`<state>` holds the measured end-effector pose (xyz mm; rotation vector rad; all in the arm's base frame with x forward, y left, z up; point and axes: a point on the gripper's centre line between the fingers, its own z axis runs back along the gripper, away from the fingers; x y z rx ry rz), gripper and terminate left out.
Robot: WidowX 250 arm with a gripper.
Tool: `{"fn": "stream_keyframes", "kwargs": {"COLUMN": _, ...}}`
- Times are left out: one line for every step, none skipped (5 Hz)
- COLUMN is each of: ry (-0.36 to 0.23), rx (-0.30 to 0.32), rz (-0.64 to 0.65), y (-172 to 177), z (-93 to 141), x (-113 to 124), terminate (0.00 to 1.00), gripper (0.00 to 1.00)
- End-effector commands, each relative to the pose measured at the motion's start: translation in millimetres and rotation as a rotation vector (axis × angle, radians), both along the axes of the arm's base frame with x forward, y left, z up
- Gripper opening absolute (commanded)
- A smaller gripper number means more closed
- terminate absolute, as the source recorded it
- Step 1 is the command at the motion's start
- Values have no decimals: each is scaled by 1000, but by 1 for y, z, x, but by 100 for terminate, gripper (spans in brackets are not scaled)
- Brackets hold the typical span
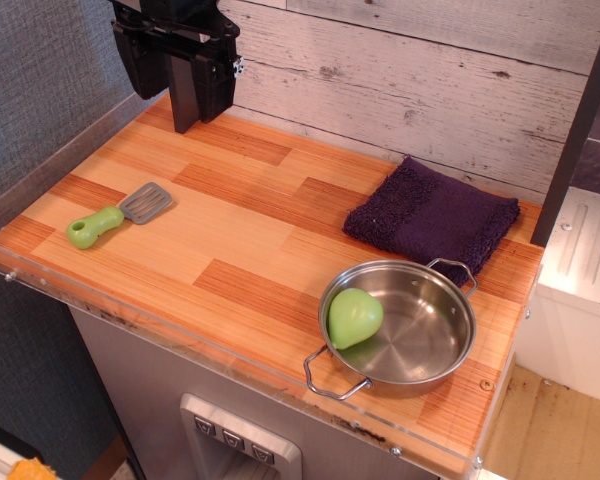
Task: Pick up the green vegetable and place it behind the green spatula
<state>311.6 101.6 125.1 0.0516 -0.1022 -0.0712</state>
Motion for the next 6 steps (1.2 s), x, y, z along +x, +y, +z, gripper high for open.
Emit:
{"fn": "stream_keyframes", "kwargs": {"ry": 0, "rx": 0, "rz": 0, "y": 0, "z": 0, "x": 0, "terminate": 0, "gripper": 100}}
{"fn": "stream_keyframes", "kwargs": {"ry": -8, "rx": -21, "rz": -47, "y": -21, "z": -5, "x": -8, "terminate": 0, "gripper": 100}}
{"fn": "stream_keyframes", "kwargs": {"ry": 4, "rx": -37, "rz": -116, "y": -50, "z": -21, "x": -23, "terminate": 0, "gripper": 100}}
{"fn": "stream_keyframes", "kwargs": {"ry": 15, "rx": -30, "rz": -178, "y": -75, "z": -36, "x": -39, "terminate": 0, "gripper": 100}}
{"fn": "stream_keyframes", "kwargs": {"ry": 25, "rx": -49, "rz": -227, "y": -96, "z": -55, "x": -47, "terminate": 0, "gripper": 100}}
{"fn": "stream_keyframes", "kwargs": {"ry": 17, "rx": -67, "rz": -286, "y": -121, "z": -66, "x": -48, "terminate": 0, "gripper": 100}}
